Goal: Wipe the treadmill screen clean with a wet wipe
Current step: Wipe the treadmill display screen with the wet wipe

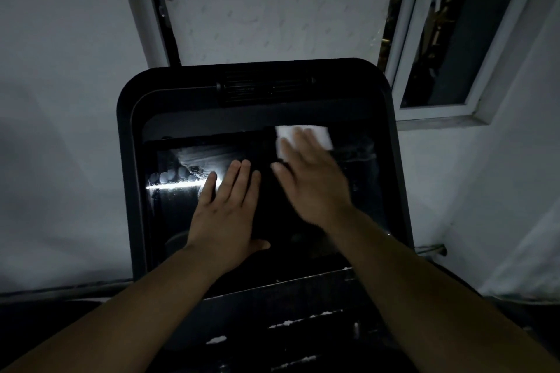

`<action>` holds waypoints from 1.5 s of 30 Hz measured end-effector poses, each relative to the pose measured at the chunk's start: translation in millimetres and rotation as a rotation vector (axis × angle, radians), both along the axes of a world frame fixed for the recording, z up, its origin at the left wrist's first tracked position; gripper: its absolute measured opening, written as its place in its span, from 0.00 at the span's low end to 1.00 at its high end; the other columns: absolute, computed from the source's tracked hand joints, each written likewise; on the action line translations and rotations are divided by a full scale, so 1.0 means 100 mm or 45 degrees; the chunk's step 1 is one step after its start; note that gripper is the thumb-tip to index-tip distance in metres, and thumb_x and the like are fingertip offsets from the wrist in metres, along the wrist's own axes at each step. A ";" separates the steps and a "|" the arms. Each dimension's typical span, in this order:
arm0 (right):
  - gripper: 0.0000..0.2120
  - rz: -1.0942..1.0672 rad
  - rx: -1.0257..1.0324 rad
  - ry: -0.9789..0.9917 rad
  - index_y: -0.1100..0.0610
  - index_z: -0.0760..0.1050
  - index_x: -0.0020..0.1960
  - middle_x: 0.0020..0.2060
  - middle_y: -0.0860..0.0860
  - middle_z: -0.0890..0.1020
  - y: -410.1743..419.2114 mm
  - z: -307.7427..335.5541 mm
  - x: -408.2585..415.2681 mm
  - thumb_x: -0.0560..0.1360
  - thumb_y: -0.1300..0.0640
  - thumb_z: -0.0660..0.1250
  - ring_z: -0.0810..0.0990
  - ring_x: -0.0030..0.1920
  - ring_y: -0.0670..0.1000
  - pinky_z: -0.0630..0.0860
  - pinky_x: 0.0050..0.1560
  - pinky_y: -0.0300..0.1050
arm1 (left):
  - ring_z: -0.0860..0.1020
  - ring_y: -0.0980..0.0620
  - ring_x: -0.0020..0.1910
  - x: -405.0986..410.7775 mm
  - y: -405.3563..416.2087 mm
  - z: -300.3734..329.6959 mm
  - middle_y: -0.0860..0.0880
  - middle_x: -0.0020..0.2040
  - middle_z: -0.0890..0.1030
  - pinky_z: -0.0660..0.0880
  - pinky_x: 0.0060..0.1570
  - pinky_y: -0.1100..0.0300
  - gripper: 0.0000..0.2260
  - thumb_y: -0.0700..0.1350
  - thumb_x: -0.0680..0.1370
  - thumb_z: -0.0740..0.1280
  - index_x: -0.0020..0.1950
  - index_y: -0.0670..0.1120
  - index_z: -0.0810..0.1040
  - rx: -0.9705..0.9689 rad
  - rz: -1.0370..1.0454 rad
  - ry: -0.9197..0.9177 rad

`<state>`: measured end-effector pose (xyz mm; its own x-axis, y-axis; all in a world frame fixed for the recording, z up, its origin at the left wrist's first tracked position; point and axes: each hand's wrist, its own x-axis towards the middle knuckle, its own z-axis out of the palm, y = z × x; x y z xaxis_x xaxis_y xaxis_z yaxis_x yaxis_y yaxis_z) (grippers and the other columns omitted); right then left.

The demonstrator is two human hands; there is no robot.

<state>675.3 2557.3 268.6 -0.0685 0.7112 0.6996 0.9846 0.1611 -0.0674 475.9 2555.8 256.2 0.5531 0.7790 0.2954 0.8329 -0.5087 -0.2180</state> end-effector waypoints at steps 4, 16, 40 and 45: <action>0.19 -0.049 0.087 -0.339 0.61 0.61 0.72 0.70 0.72 0.71 -0.02 -0.20 1.07 0.84 0.58 0.60 0.67 0.71 0.79 0.65 0.69 0.76 | 0.26 0.44 0.78 0.02 0.01 0.00 0.41 0.80 0.27 0.36 0.77 0.39 0.57 0.75 0.73 0.61 0.80 0.44 0.29 0.000 0.025 0.043; 0.28 -0.100 -0.149 -0.055 0.58 0.64 0.80 0.80 0.63 0.60 -0.24 -0.17 0.70 0.86 0.43 0.51 0.52 0.82 0.63 0.47 0.81 0.58 | 0.27 0.43 0.78 0.03 0.00 -0.01 0.40 0.80 0.28 0.37 0.78 0.38 0.58 0.75 0.72 0.61 0.80 0.43 0.29 0.013 0.039 0.074; 0.32 -0.083 -0.187 0.022 0.55 0.61 0.81 0.82 0.57 0.56 -0.81 -0.77 0.32 0.85 0.37 0.49 0.49 0.83 0.56 0.55 0.80 0.54 | 0.26 0.44 0.77 0.04 -0.03 0.02 0.41 0.79 0.27 0.36 0.78 0.39 0.58 0.75 0.73 0.61 0.80 0.43 0.29 -0.015 0.051 0.068; 0.30 -0.104 -0.123 -0.097 0.60 0.65 0.79 0.78 0.64 0.64 -0.51 -0.56 0.72 0.86 0.40 0.50 0.56 0.81 0.63 0.63 0.76 0.63 | 0.26 0.44 0.77 0.05 -0.03 0.02 0.41 0.79 0.27 0.35 0.78 0.39 0.58 0.75 0.73 0.61 0.79 0.43 0.28 -0.016 0.055 0.077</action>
<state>747.6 2505.8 212.4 -0.0579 0.7802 0.6229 0.9970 0.0768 -0.0034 480.5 2552.9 258.0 0.5352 0.8061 0.2526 0.8398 -0.4752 -0.2626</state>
